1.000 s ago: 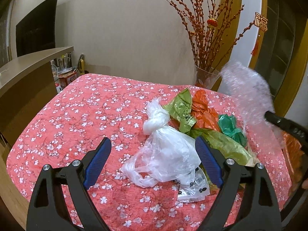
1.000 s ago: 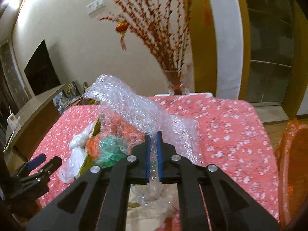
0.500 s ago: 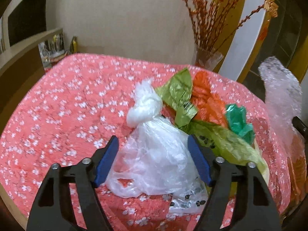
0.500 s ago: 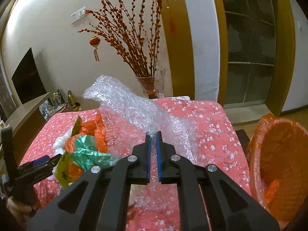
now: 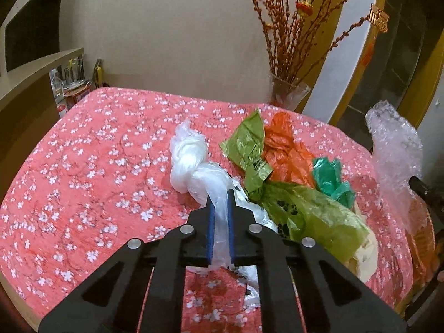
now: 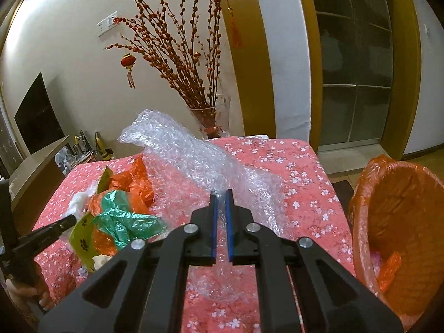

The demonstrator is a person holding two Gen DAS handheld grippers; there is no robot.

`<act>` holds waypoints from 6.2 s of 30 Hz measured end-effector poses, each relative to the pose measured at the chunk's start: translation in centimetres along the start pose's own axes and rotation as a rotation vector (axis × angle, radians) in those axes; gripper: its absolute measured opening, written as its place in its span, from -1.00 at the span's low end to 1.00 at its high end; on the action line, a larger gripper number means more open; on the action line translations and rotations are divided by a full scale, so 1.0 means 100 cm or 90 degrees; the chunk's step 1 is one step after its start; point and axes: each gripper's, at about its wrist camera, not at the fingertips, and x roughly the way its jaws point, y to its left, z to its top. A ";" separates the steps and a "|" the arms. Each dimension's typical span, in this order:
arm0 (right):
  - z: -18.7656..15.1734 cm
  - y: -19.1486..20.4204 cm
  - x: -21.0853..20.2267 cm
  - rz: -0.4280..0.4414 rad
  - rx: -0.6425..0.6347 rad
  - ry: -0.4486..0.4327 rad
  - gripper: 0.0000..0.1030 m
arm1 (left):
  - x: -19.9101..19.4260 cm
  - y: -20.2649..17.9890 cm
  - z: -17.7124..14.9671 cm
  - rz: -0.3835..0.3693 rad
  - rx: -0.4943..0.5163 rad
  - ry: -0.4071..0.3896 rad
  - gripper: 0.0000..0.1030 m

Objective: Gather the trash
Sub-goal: 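Grasp the white plastic bag with the left gripper while the right gripper holds the bubble wrap, then carry both items over the orange wastebasket and open both grippers, then grasp the beige bag with the right gripper, then grasp the white pawprint bag with the left gripper while the right gripper holds the beige bag, then move both bags over the wastebasket and open both grippers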

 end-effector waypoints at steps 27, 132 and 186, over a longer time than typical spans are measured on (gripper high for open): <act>0.000 -0.077 -0.070 -0.112 0.074 -0.079 -0.86 | -0.055 -0.154 0.019 -0.231 0.159 -0.074 -0.86; -0.084 0.043 0.011 0.038 -0.028 0.127 -0.70 | -0.021 -0.006 -0.025 0.036 0.020 -0.021 0.40; -0.064 -0.056 -0.039 -0.100 0.066 0.028 -0.74 | -0.039 -0.098 0.001 -0.110 0.121 -0.016 -0.61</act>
